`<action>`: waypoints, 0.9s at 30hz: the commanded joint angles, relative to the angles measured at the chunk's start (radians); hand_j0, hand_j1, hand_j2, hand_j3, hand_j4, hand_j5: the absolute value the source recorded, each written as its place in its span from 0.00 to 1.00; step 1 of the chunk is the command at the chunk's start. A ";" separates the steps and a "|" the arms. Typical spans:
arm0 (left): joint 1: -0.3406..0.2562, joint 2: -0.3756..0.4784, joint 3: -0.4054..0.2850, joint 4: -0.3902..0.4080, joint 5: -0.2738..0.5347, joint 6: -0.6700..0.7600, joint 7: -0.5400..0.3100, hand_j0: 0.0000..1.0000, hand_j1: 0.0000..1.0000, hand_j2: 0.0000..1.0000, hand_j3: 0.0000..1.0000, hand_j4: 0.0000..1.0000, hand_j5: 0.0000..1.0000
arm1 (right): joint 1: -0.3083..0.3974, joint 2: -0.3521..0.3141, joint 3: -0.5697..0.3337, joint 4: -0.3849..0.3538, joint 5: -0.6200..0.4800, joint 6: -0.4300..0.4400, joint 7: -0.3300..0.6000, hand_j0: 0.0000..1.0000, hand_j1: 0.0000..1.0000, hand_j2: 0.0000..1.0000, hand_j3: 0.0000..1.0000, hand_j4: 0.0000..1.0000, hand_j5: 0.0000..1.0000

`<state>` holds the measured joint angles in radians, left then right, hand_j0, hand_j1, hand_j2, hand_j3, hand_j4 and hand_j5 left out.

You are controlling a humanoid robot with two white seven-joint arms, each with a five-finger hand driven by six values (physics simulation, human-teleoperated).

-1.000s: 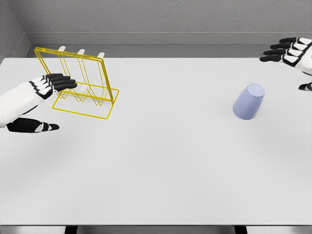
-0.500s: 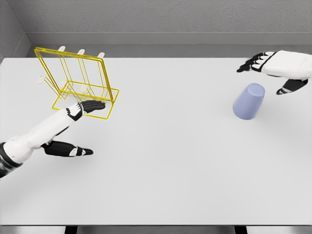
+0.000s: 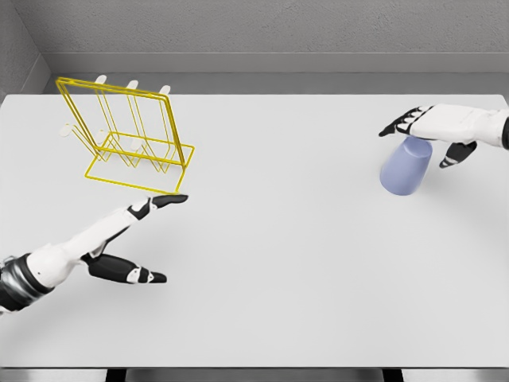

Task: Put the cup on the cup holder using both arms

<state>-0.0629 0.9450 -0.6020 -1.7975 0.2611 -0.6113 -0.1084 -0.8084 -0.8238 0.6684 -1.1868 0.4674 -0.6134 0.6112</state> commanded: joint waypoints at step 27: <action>-0.046 -0.189 -0.125 0.049 0.337 0.311 -0.071 1.00 1.00 1.00 1.00 1.00 1.00 | 0.000 0.031 0.030 0.021 0.028 0.003 0.000 0.79 0.79 0.79 0.79 0.79 0.79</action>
<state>-0.1089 0.7666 -0.7263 -1.7558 0.5933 -0.3029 -0.1794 -0.8084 -0.7928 0.6956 -1.1654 0.5044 -0.6125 0.6109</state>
